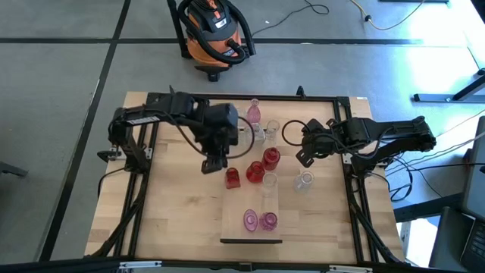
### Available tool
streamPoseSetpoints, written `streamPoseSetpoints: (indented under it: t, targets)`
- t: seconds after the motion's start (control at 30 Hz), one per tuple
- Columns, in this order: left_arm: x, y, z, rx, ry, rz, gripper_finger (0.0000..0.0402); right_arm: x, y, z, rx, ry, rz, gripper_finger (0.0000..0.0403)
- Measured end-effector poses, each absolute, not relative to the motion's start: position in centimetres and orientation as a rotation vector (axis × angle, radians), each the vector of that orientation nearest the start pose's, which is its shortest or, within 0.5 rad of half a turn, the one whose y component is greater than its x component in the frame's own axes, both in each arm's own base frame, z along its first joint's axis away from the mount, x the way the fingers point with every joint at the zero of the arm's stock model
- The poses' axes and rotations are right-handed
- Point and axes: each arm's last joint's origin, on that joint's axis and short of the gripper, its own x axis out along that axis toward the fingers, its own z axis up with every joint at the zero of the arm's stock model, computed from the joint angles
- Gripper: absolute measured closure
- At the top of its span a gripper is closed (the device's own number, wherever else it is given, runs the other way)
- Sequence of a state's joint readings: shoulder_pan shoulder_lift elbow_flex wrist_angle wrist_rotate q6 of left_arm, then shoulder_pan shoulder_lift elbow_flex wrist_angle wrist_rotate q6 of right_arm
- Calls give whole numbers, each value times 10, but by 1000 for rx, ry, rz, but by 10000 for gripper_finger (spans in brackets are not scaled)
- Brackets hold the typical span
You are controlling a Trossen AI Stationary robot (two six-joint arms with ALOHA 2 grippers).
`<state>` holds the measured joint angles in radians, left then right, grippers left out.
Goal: Sort vases onto shelf
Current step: Adjust the vases on the shelf
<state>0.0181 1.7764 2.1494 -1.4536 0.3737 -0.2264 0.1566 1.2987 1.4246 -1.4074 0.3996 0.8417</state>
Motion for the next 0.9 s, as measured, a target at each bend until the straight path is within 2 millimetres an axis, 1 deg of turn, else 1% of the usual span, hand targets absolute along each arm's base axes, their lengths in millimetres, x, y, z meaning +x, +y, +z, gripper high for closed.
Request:
streamPoseSetpoints:
  t: [0.17, 0.37, 0.43, 0.57, 0.77, 0.9]
  targets:
    - [330, -13, 421, -404, 1099, -232, 351, 211, 22, 357, 389, 1054, -681, 295]
    - [342, -16, 411, -401, 1117, -239, 353, 211, 23, 357, 404, 1067, -665, 295]
    - [346, -16, 406, -405, 1136, -235, 362, 211, 23, 357, 405, 1069, -663, 295]
    - [353, -16, 398, -410, 1164, -230, 395, 210, 23, 357, 413, 1080, -653, 295]
    - [354, -15, 395, -415, 1186, -223, 400, 210, 24, 357, 419, 1087, -647, 295]
    - [358, -15, 388, -418, 1216, -235, 401, 210, 24, 357, 418, 1087, -647, 295]
